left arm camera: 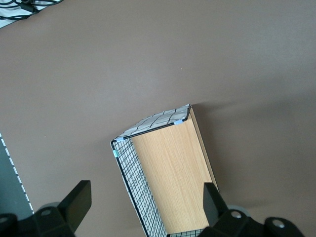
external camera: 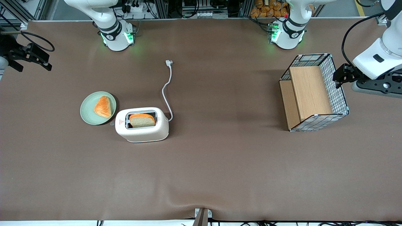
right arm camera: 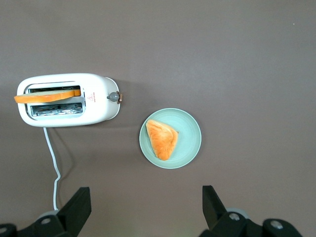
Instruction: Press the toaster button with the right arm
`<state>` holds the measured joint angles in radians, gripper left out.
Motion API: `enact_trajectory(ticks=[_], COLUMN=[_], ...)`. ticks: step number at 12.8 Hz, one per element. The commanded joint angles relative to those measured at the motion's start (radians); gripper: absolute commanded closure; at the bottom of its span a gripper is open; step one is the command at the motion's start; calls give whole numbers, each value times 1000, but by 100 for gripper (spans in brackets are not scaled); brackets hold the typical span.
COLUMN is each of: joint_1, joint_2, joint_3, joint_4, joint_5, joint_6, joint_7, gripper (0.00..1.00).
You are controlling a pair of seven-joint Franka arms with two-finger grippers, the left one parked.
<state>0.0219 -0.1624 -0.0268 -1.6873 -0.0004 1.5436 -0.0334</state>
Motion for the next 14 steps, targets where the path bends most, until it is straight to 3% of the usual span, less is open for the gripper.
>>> enact_trajectory(ticks=[1,9,11,14], joint_1=[-16,-17,-16,-16], joint_2=[12,47,53,72], joint_3=[11,13,15,16], joint_4=[23,17,-17,-54], joint_5=[17,33,71,79], joint_6=[-22,-10,13,59], joint_7=[-8,-10,0,0], gripper=[0,0,0,0])
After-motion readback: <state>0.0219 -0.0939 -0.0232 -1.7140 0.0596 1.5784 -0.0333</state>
